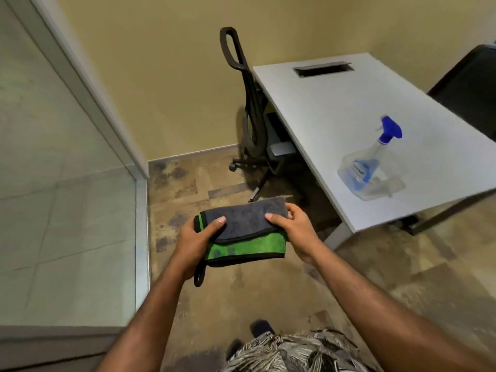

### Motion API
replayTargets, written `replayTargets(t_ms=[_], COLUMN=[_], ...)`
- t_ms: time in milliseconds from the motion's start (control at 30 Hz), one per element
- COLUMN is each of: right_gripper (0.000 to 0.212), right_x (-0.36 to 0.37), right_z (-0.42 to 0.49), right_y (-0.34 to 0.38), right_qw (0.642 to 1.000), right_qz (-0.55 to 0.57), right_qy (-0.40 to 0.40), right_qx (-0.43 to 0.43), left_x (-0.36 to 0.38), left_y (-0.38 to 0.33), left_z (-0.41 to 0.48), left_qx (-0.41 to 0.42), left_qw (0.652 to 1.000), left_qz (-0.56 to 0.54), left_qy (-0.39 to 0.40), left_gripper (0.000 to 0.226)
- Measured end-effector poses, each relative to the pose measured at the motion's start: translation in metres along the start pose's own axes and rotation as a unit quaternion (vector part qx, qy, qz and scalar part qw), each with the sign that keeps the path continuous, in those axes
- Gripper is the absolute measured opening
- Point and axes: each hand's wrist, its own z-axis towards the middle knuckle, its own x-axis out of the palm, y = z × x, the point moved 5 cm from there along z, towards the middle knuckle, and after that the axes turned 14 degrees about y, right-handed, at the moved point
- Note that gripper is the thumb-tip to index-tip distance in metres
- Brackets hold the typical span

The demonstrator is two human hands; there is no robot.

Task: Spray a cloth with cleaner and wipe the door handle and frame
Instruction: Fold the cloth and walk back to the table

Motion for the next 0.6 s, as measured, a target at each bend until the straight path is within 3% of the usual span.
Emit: replayTargets(t_ms=[333, 600], right_gripper=[0.076, 0.049], right_x=[-0.067, -0.124], right_z=[-0.064, -0.095], right_y=[-0.018, -0.028], right_qw=[0.990, 0.972], right_qz=[0.025, 0.061], right_qy=[-0.141, -0.225], right_qx=[-0.019, -0.027], left_x=[0.072, 0.141], left_y=[0.005, 0.007], left_z=[0.030, 0.043], left_qx=[-0.035, -0.044], left_qw=[0.989, 0.980], left_qz=[0.059, 0.077], left_qy=[0.128, 0.178], left_gripper=[0.027, 0.028])
